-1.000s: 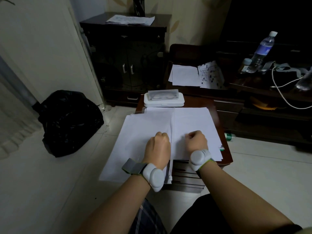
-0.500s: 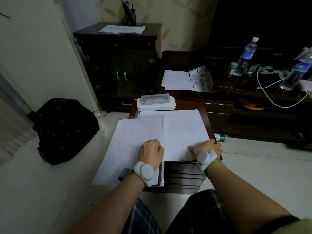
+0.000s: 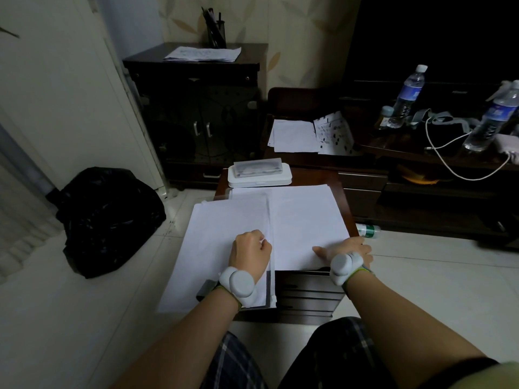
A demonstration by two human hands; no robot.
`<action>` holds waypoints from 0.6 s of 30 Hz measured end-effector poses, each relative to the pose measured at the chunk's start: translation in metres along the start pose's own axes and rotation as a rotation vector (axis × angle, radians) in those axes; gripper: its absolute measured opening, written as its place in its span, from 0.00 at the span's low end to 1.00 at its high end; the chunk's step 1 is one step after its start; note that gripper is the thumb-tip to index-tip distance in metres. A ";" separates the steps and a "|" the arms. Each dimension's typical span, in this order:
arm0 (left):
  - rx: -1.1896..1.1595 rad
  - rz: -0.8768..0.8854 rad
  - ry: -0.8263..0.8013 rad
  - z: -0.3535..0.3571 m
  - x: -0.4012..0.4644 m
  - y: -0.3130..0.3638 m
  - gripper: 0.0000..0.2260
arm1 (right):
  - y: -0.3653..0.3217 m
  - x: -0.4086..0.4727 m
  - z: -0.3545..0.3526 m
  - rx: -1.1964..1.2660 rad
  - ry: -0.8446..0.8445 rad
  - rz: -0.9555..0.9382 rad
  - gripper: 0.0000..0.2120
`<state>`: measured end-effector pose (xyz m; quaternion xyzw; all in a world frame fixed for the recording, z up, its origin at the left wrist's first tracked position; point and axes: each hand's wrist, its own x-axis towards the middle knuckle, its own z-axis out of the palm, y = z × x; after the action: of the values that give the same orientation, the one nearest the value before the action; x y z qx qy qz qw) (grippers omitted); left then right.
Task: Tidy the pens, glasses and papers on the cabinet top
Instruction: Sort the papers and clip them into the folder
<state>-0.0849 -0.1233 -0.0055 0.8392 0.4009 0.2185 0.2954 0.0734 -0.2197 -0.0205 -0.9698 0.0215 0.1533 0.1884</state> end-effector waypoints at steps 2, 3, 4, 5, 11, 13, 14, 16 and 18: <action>-0.003 -0.001 -0.007 0.000 0.000 0.000 0.08 | 0.003 0.001 0.000 0.017 0.014 -0.027 0.44; -0.003 -0.003 -0.009 0.000 0.000 0.000 0.08 | 0.004 0.002 0.000 0.023 0.027 -0.045 0.43; -0.003 -0.005 -0.010 0.000 -0.001 0.000 0.08 | 0.005 0.003 0.000 0.021 0.043 -0.066 0.40; -0.003 -0.005 -0.007 0.000 -0.001 0.000 0.09 | 0.005 0.004 0.001 0.011 0.058 -0.088 0.37; 0.008 -0.005 0.001 -0.001 0.000 0.003 0.09 | 0.006 0.006 0.007 0.070 0.225 -0.170 0.11; 0.000 -0.014 0.001 -0.001 0.000 0.003 0.09 | 0.007 0.005 0.005 0.108 0.191 -0.196 0.11; 0.002 -0.015 -0.002 -0.001 0.000 0.003 0.09 | 0.009 0.004 0.003 0.140 0.173 -0.211 0.11; 0.009 -0.012 -0.006 -0.001 0.000 0.003 0.09 | 0.011 0.000 0.000 0.280 0.121 -0.236 0.12; 0.009 -0.003 -0.004 -0.001 0.000 0.002 0.09 | 0.011 -0.007 -0.002 0.458 0.068 -0.252 0.15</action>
<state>-0.0846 -0.1244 -0.0030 0.8403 0.4027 0.2144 0.2928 0.0660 -0.2303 -0.0207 -0.9015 -0.0588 0.0870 0.4199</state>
